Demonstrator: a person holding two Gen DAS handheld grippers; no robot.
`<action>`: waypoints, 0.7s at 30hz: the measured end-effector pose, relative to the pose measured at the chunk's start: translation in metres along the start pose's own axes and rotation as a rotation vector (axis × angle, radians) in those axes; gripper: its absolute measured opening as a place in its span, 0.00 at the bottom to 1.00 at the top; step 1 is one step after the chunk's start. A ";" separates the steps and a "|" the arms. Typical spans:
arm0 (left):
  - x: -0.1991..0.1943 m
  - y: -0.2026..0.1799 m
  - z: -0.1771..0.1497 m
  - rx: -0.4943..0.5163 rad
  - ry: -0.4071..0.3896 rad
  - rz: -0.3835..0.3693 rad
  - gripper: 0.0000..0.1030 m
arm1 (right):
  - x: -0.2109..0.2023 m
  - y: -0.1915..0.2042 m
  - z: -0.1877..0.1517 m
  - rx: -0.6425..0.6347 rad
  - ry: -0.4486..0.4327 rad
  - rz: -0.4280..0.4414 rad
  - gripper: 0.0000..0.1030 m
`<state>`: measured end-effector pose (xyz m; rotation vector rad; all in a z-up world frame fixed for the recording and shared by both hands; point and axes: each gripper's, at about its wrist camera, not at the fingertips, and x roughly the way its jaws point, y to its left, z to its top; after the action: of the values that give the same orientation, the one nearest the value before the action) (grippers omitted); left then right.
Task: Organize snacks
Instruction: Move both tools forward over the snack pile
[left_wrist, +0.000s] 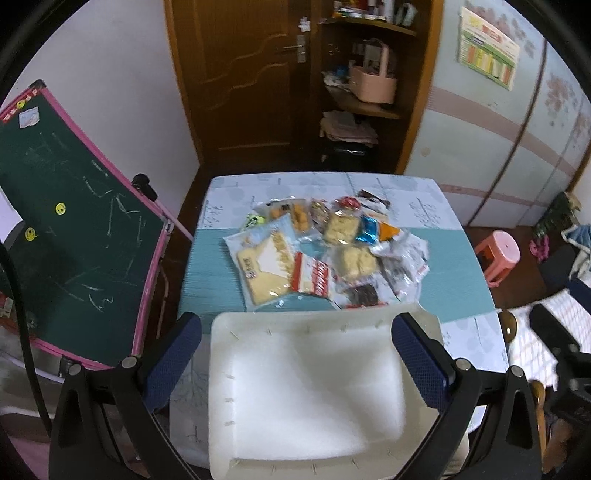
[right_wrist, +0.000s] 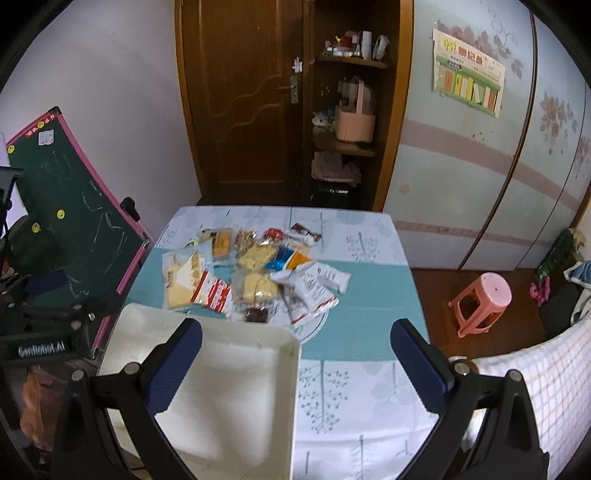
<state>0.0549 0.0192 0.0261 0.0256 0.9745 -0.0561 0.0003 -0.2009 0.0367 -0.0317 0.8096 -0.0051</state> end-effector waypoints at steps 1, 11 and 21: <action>0.001 0.004 0.005 -0.005 -0.013 0.017 0.99 | -0.001 -0.002 0.005 -0.001 -0.012 -0.008 0.99; 0.020 0.034 0.064 0.024 -0.015 0.030 0.99 | 0.003 -0.016 0.058 -0.042 -0.076 -0.048 0.99; 0.114 0.055 0.100 0.058 0.126 0.037 0.99 | 0.084 -0.033 0.094 -0.021 0.042 -0.025 0.99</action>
<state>0.2045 0.0649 -0.0118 0.1016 1.0977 -0.0488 0.1266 -0.2324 0.0421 -0.0620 0.8510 -0.0205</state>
